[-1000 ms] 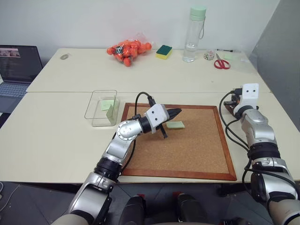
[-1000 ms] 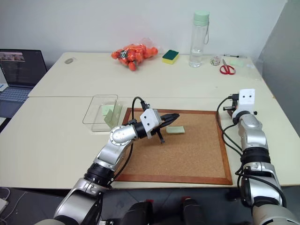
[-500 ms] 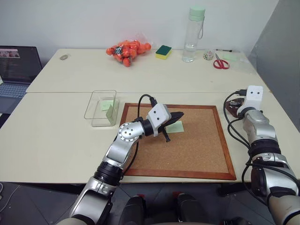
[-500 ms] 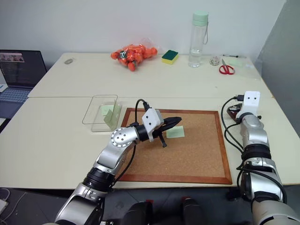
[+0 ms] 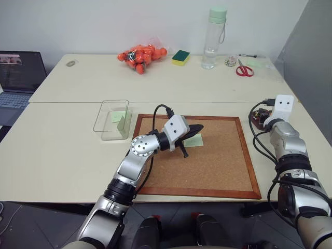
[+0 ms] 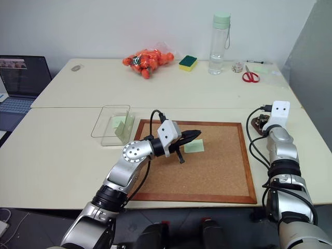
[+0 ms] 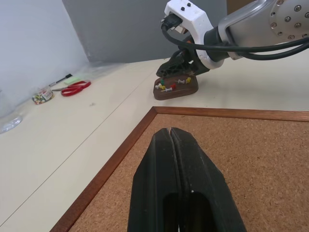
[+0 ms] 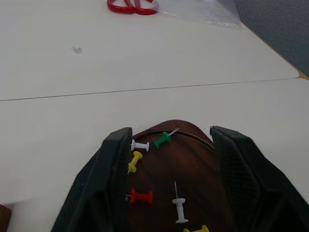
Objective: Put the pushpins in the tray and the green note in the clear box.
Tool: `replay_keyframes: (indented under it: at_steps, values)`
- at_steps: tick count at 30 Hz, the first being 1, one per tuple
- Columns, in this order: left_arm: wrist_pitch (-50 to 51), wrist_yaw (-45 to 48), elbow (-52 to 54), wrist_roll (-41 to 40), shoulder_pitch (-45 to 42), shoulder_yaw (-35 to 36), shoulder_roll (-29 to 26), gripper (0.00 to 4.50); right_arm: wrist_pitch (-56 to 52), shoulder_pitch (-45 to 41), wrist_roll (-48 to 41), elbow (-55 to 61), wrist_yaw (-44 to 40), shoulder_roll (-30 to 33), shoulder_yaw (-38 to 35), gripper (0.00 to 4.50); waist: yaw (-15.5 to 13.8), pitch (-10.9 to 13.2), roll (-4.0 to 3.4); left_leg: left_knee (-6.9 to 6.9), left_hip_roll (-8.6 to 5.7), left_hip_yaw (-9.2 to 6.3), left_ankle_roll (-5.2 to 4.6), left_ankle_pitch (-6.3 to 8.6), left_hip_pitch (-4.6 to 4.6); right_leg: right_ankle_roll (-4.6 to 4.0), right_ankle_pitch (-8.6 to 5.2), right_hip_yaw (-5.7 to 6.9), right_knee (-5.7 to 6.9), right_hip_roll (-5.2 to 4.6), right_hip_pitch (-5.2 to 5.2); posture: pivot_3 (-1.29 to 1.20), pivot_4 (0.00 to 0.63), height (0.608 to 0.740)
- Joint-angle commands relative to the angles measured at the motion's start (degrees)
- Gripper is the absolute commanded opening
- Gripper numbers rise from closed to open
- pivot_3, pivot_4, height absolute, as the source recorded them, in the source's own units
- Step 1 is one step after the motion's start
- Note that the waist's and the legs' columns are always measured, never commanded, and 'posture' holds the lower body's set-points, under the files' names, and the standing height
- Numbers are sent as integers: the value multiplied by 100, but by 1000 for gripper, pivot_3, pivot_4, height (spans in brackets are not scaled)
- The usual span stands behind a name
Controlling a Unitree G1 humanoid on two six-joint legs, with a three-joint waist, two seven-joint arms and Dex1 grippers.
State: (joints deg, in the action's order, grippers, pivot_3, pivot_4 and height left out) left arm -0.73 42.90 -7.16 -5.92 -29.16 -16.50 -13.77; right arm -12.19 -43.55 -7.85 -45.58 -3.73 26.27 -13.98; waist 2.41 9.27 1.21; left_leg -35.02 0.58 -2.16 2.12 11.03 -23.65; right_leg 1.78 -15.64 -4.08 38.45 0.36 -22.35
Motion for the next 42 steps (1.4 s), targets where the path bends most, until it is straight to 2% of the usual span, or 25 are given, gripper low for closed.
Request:
replay_keyframes:
  at_steps: [1,4,11,16,27,30,40,42]
  values:
    - [-24,-20,162,-51,-42,180,-41,0,96,-22,10,184,4,111,-87,3926,0,0,0,0,0,0,0,0,0,0,0,0,0,0,0,0,150,740]
    - [63,-46,114,-88,38,324,-162,0,153,144,70,576,-144,112,34,4462,3,0,0,0,0,1,0,0,1,0,-1,-1,1,0,0,0,150,740]
    - [596,274,82,-468,425,830,-708,0,75,1153,-133,2717,-1342,111,549,4462,69,0,-1,2,8,-3,0,0,7,2,-13,1,16,2,-3,0,150,740]
    - [1102,483,149,-875,662,1124,-862,0,-158,1884,-437,4102,-2332,143,942,4462,71,1,-1,0,14,-10,0,0,10,17,-24,5,22,0,-1,0,150,740]
    - [2103,836,223,-1369,753,1145,-852,0,-489,2630,-586,5337,-3296,147,1643,4462,47,1,-1,-2,12,-10,0,0,13,18,-26,8,24,-2,1,0,150,740]
    - [2229,917,142,-1407,689,1115,-805,506,-500,2697,-516,5372,-3315,100,1721,4500,50,1,0,-2,11,-11,1,0,14,18,-27,9,24,-2,1,0,150,740]
    - [2633,843,102,-1513,517,1126,-597,2584,-506,2713,-425,5359,-3175,-16,1717,4500,44,1,0,-2,10,-11,1,0,14,18,-27,9,24,-1,1,0,150,740]
    - [2766,804,110,-1563,505,1170,-567,2584,-508,2744,-407,5399,-3162,-38,1746,4500,44,2,0,-2,10,-11,1,0,14,18,-27,9,23,-1,1,0,150,740]
